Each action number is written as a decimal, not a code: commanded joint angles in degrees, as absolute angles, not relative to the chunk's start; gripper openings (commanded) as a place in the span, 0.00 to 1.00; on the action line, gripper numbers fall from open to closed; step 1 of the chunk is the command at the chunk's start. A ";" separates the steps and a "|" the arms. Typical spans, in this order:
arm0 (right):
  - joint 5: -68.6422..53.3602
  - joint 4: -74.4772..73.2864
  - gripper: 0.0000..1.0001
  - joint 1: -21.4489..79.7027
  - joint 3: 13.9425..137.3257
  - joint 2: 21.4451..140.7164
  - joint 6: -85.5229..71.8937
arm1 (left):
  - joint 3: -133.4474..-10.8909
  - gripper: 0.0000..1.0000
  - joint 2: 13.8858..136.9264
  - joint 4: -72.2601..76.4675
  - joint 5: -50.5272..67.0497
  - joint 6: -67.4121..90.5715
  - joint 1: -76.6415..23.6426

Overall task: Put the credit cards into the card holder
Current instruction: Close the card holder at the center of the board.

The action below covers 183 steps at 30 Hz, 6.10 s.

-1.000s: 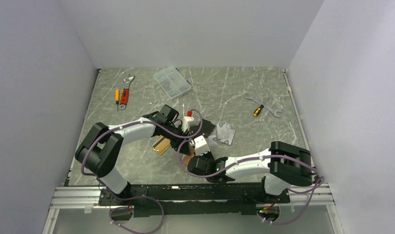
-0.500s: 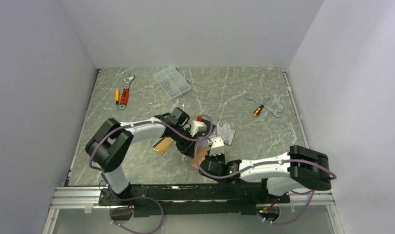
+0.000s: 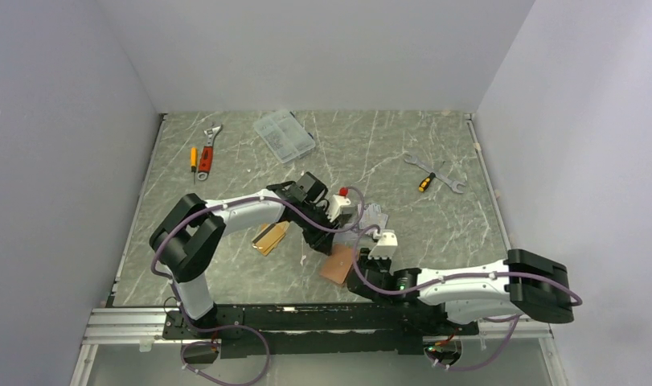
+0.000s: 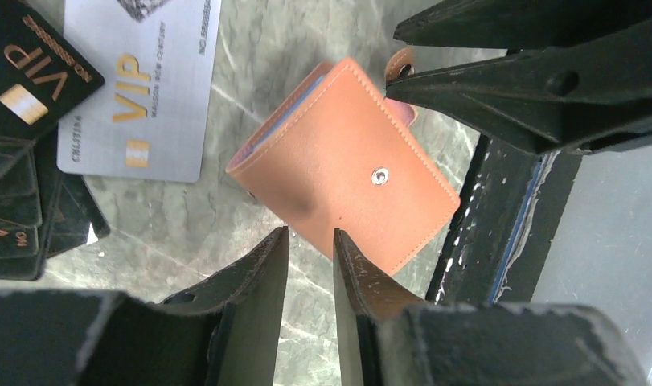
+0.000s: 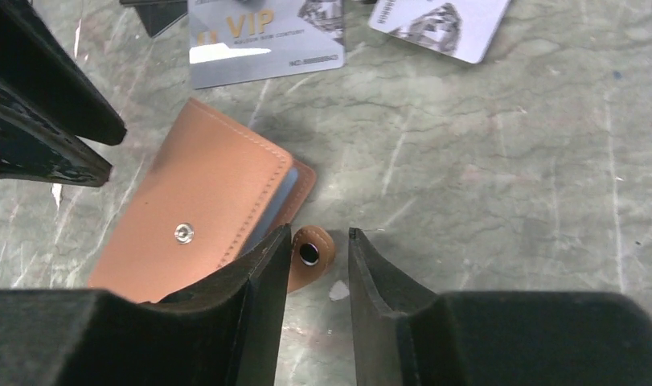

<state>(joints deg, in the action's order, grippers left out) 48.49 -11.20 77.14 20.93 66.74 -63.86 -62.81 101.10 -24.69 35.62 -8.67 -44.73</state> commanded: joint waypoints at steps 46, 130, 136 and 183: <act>8.25 -26.82 0.67 45.75 36.11 56.40 -53.44 | -64.25 0.30 101.37 -15.92 24.67 1.55 -42.71; -12.94 -40.50 0.28 37.34 50.27 83.93 -45.46 | -50.53 0.25 93.21 -22.33 12.28 -49.66 -63.90; -12.73 -39.97 0.23 39.56 49.91 85.57 -45.81 | -49.47 0.23 92.34 -21.53 11.72 -50.20 -63.98; -5.96 -40.77 0.00 37.18 51.95 85.12 -41.45 | -55.11 0.50 93.08 -19.84 14.73 -46.78 -64.55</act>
<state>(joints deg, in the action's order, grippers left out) -7.33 -39.66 37.36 50.00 84.88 -42.39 -56.01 92.51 -20.10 11.53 -45.56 -63.33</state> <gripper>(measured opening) 0.007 0.492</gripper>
